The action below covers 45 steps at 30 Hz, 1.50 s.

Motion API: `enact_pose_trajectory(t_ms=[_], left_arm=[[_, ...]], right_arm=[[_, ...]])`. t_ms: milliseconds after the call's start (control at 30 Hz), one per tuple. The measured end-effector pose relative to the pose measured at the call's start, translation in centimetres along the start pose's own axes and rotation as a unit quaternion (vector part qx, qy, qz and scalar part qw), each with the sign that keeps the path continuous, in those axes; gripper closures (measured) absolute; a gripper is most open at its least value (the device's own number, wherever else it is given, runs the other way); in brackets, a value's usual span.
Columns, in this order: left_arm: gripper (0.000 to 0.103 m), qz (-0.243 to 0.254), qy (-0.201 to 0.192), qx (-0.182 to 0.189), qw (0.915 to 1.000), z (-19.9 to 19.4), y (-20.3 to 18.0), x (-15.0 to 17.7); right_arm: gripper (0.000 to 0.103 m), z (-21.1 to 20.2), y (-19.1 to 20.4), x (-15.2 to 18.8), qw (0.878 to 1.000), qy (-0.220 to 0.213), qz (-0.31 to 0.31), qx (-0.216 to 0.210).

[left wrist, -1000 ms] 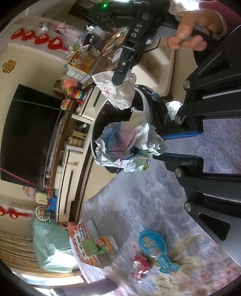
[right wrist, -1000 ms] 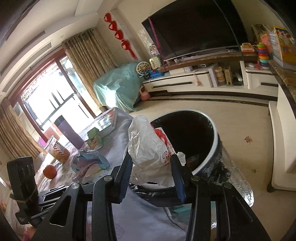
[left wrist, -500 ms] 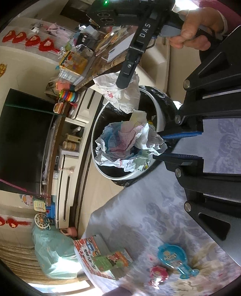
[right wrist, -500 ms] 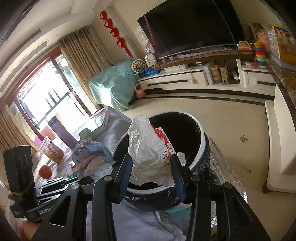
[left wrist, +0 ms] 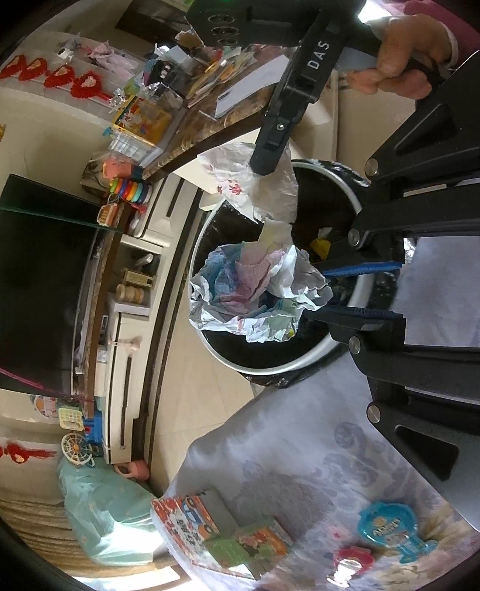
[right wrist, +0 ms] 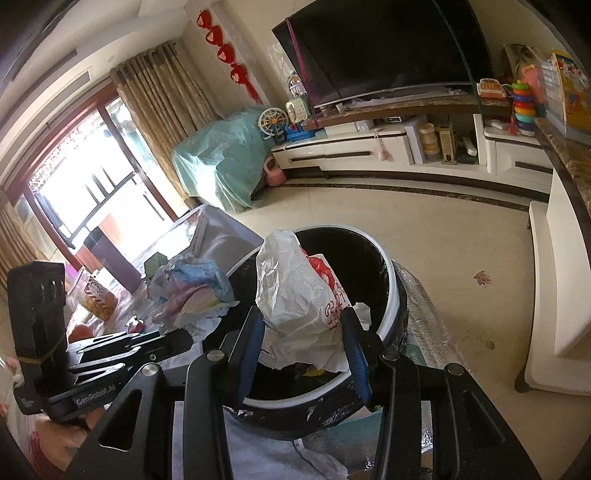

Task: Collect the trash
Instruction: 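Carry the crumpled paper and white plastic bag over the bin, then open both tools to drop the paper and plastic bag into the bin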

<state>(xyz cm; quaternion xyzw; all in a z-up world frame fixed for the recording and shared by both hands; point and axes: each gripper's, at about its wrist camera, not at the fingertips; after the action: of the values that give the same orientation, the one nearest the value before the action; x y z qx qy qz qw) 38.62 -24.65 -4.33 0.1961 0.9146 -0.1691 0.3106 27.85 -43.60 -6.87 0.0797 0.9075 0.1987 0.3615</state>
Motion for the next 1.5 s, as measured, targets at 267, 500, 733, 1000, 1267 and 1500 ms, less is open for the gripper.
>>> enact_pose_trajectory(t_ms=[267,500,733,1000,1267,1500], left_arm=[[0.089,0.002,0.011,-0.001,0.9999,1.7,0.0,-1.6],[0.083,-0.004,0.018,-0.001,0.9998,2.3,-0.4,-1.9],[0.056,-0.012,0.000,-0.014,0.9998,1.3,-1.0,-1.8],[0.044,-0.023,-0.024,-0.015,0.9993,-1.8,-1.8,1.3],[0.043,-0.043,-0.036,-0.015,0.9983,-5.5,-1.2,5.4],[0.043,-0.065,-0.045,-0.023,0.9966,-9.1,0.2,8.6]], right_arm=[[0.057,1.0,-0.5,-0.5,1.000,0.015,-0.002,0.003],[0.053,1.4,-0.7,-0.9,1.000,0.021,0.003,0.001],[0.037,0.7,-0.8,-0.7,1.000,0.010,0.011,-0.001],[0.023,-0.7,0.4,-0.3,1.000,-0.008,0.007,-0.008],[0.018,-1.6,2.2,1.6,1.000,-0.007,0.007,-0.023],[0.018,-2.0,4.5,4.0,0.999,0.004,0.002,-0.039]])
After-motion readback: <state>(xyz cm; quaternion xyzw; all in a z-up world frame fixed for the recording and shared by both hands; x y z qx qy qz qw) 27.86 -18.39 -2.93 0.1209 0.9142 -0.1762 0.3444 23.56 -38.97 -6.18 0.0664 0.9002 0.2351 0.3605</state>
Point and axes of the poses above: each gripper's, at about its wrist camera, not at the fingertips, and z roughly the way its jaws point, y to its left, x to its underside, and after that the axes turned 2 degrees about z, right-handed
